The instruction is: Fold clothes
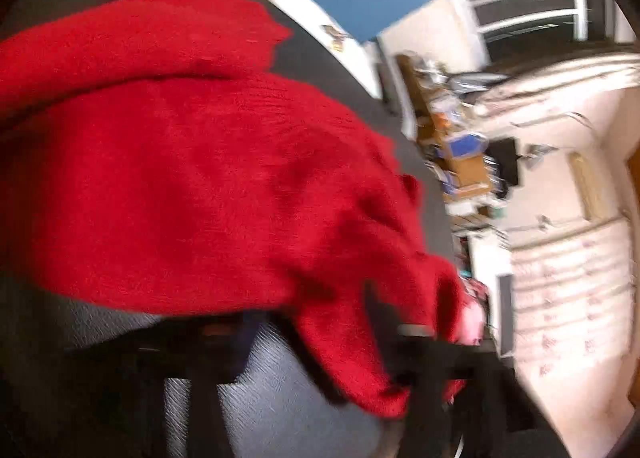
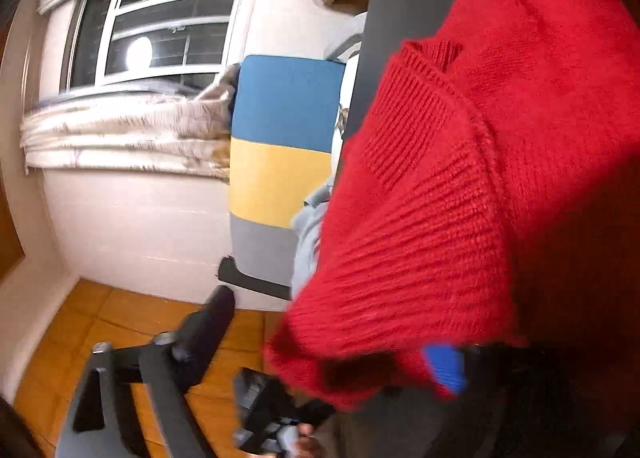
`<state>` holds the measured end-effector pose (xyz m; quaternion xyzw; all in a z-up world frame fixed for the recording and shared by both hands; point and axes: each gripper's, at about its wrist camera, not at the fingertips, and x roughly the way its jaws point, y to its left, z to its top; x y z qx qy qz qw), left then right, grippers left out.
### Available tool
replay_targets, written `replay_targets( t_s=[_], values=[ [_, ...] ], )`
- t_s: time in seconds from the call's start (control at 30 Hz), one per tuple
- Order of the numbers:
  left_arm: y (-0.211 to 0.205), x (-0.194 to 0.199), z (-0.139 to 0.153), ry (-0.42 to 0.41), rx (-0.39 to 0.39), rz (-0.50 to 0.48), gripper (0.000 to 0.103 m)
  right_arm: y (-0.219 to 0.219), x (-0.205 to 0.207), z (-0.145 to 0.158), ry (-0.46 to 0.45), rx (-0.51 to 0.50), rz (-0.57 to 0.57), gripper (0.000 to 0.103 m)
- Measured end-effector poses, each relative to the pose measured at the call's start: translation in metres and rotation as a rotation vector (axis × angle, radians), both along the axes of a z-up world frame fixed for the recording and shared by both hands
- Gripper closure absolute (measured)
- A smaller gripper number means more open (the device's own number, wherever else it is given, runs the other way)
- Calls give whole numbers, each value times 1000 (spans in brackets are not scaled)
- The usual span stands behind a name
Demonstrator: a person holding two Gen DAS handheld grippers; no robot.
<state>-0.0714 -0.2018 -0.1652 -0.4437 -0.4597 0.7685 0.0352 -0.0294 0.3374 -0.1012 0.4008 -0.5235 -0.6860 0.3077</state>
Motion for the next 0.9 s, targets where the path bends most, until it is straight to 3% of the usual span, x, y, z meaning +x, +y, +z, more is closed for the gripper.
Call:
replay_targets(
  t_s=[0.03, 0.07, 0.13, 0.27, 0.43, 0.53, 0.57, 0.6, 0.67, 0.7, 0.8, 0.87, 0.9],
  values=[
    [-4, 0, -5, -17, 5, 17, 96, -10, 1, -1, -5, 39, 28, 84],
    [-12, 4, -9, -5, 38, 40, 96, -20, 2, -3, -11, 78, 56, 90],
    [-29, 16, -8, 20, 35, 79, 96, -41, 7, -4, -10, 154, 125, 90],
    [-74, 57, 6, 59, -76, 137, 96, -97, 45, 11, 105, 261, 419, 92],
    [-133, 125, 11, -27, -220, 275, 102, -182, 126, 11, 198, 328, 882, 93],
    [-166, 170, 22, -76, -302, 378, 100, -231, 175, 7, 244, 368, 1145, 89],
    [-172, 179, 26, -63, -296, 384, 95, -243, 187, 7, 259, 386, 1214, 89],
    [-173, 185, 30, -43, -281, 377, 90, -243, 189, 8, 268, 410, 1228, 86],
    [-158, 181, 37, 1, -269, 314, 86, -225, 180, 8, 253, 439, 1188, 66],
    [-147, 176, 39, 24, -266, 270, 85, -211, 163, 12, 238, 454, 1117, 54],
    [-96, 149, 43, 96, -227, 84, 79, -171, 106, 29, 216, 504, 873, 45],
    [-58, 129, 38, 114, -168, -32, 75, -124, 77, 41, 213, 540, 652, 40],
    [-40, 119, 34, 116, -139, -81, 71, -105, 59, 50, 214, 538, 549, 32]
  ],
)
